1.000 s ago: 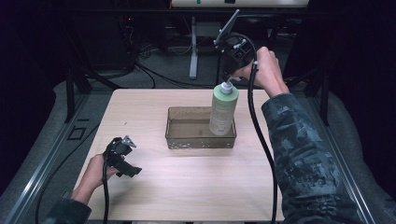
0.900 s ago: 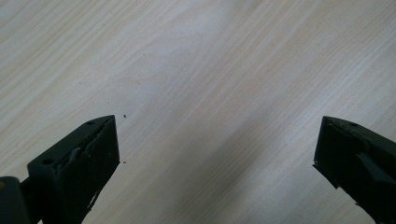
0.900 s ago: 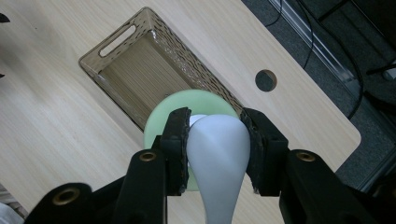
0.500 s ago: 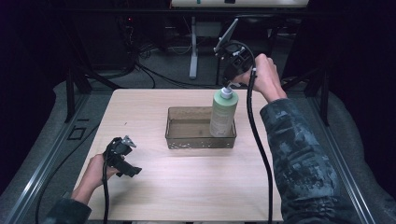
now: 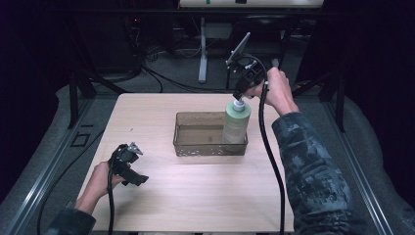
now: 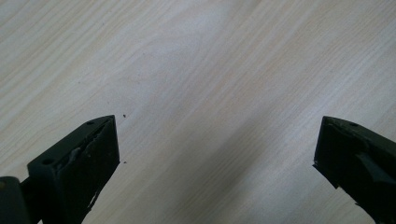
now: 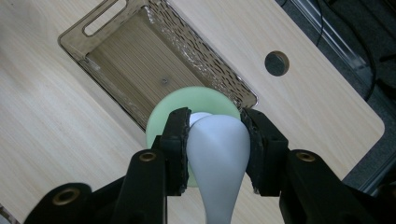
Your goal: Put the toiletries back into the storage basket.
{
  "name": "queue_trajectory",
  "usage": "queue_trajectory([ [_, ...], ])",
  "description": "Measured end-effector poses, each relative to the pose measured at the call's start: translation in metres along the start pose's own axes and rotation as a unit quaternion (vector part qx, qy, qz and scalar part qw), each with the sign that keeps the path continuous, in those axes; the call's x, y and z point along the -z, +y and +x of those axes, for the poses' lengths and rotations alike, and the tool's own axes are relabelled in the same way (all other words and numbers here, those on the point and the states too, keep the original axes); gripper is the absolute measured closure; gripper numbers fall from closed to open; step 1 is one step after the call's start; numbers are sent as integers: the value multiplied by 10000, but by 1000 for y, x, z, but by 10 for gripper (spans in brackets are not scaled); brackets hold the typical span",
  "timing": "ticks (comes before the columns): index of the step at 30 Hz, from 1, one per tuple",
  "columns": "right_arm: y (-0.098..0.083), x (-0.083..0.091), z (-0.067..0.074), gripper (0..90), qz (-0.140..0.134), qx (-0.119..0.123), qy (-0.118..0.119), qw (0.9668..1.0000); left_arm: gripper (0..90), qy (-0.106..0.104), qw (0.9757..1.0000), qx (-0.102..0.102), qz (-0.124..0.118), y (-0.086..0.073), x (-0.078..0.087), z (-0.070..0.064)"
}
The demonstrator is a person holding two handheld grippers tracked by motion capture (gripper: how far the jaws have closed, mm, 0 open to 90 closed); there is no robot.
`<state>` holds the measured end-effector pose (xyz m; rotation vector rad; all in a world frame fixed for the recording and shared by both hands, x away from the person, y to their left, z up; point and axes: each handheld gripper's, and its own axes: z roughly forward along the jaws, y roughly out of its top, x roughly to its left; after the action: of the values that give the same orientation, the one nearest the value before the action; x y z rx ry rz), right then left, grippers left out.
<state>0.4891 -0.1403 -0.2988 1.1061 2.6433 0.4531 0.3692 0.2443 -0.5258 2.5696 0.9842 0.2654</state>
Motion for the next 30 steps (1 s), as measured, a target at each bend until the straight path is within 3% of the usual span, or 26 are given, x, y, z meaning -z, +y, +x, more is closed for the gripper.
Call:
queue_trajectory([
  [11, -6, -13, -2, 632, 6, -61, 11, 10000, 1, -1, 10000, -2, 6, 0, 0, 0],
  [30, -12, -14, 0, 631, 31, -43, -7, 10000, 2, 10, 10000, -10, 39, 0, -1, 0],
])
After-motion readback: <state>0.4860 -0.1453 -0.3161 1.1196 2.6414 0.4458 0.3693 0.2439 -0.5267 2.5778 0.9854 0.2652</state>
